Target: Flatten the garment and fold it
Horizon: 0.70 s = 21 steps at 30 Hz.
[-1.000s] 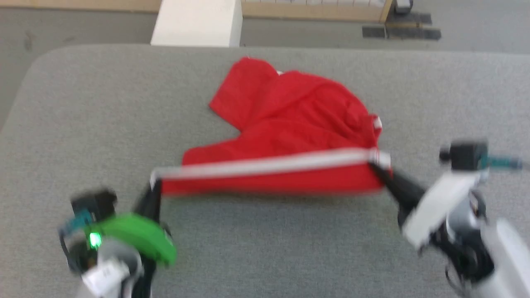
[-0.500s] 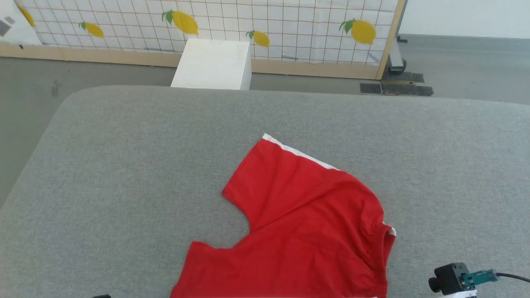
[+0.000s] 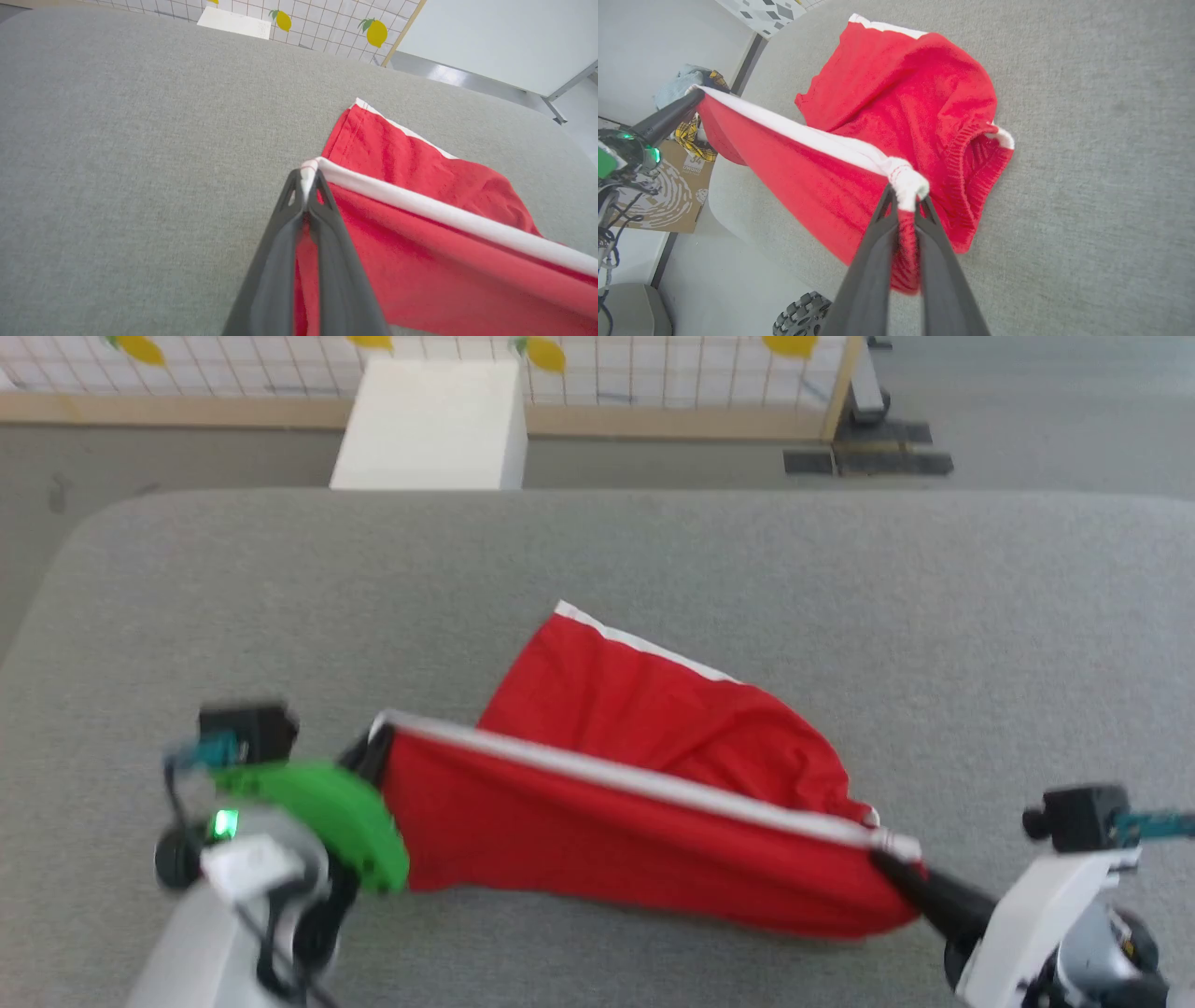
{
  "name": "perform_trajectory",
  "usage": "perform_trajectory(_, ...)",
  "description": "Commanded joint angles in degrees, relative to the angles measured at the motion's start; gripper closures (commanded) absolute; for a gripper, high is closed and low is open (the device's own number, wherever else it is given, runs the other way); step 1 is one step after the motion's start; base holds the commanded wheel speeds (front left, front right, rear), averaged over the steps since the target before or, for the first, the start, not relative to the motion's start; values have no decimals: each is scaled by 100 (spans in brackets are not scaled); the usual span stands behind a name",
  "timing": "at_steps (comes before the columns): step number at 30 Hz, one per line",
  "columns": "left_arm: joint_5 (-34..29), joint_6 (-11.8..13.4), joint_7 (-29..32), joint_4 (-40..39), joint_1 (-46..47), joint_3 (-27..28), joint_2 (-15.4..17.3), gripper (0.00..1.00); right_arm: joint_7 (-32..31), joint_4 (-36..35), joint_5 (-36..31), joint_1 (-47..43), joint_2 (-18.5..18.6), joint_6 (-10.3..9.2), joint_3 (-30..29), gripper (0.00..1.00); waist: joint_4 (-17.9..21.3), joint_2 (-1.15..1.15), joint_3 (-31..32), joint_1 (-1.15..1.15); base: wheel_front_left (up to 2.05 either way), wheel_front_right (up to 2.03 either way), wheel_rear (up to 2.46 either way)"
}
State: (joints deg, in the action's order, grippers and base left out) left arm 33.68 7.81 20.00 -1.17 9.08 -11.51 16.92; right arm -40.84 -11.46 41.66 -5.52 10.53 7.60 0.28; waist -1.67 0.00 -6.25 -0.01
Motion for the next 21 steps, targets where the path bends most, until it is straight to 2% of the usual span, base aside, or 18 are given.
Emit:
perform_trajectory(1,-59,-82,26,231,396,1,107,100,-1,31,-92,181,-10,-11,-111,100,232,0,-352,1,0,0,0)
perform_trajectory(6,-163,-476,149,1244,1693,-277,66,100,-3,203,-329,726,-148,-11,-255,100,503,0,-771,1,0,0,0)
perform_trajectory(10,-268,-669,223,1983,2476,-437,35,100,11,410,-494,1113,-283,-11,-267,100,739,0,-1081,1,0,0,0)
perform_trajectory(15,-414,-847,249,2766,3231,-612,4,100,119,708,-644,1462,-478,-11,-217,100,973,0,-1385,1,0,0,0)
perform_trajectory(21,-539,-926,254,3425,3768,-739,-4,100,275,891,-684,1685,-577,-11,-81,100,1169,0,-1641,1,0,0,0)
